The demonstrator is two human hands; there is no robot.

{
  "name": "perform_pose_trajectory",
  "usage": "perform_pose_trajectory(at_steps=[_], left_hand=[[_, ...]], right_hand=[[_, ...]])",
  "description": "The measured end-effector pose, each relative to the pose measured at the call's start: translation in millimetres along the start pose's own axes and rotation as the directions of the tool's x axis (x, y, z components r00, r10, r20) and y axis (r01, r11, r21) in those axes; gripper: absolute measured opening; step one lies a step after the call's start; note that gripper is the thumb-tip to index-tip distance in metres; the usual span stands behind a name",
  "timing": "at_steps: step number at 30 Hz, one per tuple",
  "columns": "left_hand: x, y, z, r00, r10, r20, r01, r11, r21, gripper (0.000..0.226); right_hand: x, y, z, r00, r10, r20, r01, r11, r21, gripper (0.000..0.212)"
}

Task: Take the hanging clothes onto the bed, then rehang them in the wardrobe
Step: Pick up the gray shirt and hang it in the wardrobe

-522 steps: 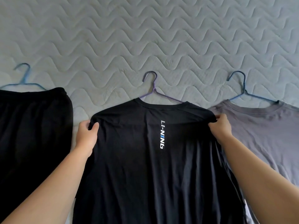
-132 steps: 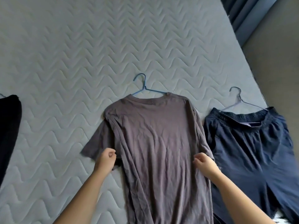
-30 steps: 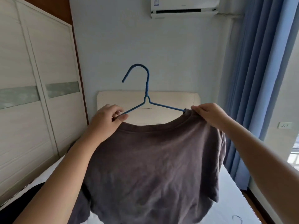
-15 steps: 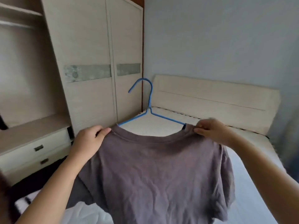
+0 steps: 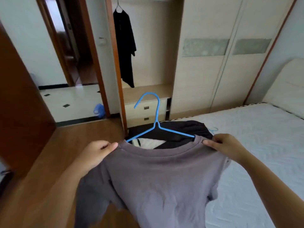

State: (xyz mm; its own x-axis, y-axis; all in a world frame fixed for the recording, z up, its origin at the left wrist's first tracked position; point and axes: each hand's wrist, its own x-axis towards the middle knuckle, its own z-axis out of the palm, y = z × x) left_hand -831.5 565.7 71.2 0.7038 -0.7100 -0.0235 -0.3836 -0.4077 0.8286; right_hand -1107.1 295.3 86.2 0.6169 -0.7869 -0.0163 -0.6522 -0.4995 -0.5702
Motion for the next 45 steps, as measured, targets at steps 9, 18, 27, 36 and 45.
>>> perform_pose_trajectory(at_steps=[9, 18, 27, 36, 45], left_hand=[[-11.4, -170.2, -172.6, 0.939, -0.25, -0.236, 0.254, 0.967, -0.013, 0.023], [12.3, -248.4, -258.7, 0.838, -0.297, -0.458, 0.374, 0.924, 0.085, 0.02], [168.1, -277.4, -292.7, 0.834, -0.305, -0.459, 0.382, 0.92, 0.083, 0.023], [407.7, -246.8, -314.6, 0.919, -0.122, -0.375, 0.21, 0.956, 0.204, 0.022], [630.1, -241.1, -309.8, 0.983, 0.034, -0.183, -0.007, 0.99, 0.142, 0.019]], right_hand=[[92.1, -217.7, 175.2, 0.943, -0.242, 0.23, 0.247, 0.969, 0.009, 0.035], [160.1, -315.1, 319.2, 0.911, -0.261, 0.319, 0.221, 0.963, 0.154, 0.035], [306.1, -358.5, 387.5, 0.923, -0.266, 0.277, 0.215, 0.956, 0.201, 0.031], [502.7, -384.5, 358.4, 0.973, -0.198, 0.116, 0.168, 0.958, 0.231, 0.027], [644.0, -371.2, 342.1, 0.993, -0.007, -0.115, 0.032, 0.976, 0.214, 0.032]])
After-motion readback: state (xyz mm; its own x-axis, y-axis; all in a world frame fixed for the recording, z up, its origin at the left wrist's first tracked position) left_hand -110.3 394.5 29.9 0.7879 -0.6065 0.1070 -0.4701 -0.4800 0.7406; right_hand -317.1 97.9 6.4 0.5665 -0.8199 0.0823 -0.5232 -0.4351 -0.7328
